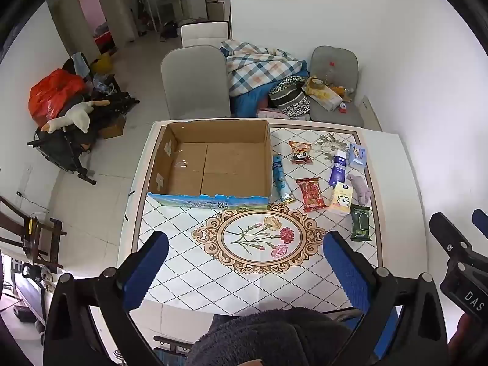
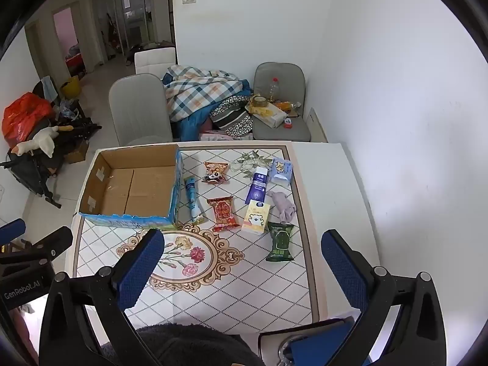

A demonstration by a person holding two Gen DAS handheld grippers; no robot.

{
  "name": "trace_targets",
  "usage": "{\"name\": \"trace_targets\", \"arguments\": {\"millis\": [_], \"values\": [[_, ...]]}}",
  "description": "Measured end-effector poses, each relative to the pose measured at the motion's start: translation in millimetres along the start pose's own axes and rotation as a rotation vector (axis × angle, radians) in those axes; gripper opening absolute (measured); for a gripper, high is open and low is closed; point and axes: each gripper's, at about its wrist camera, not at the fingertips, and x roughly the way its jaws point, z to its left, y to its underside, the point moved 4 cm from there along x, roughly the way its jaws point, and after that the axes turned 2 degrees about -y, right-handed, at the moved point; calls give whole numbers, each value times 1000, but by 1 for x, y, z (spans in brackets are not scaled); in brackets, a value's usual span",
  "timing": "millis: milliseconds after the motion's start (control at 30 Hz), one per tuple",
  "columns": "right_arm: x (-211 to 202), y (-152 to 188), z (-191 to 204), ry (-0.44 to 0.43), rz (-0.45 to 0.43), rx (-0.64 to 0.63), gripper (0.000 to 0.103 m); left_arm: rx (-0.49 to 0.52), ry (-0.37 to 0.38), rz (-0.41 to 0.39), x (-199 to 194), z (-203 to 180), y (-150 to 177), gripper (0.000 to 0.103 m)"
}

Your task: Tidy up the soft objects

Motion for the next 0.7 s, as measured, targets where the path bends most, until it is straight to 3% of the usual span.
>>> {"name": "trace_targets", "arguments": {"millis": [700], "values": [[-6, 2, -6, 10, -20, 17, 103, 14, -7, -47, -7, -2, 2, 103]]}}
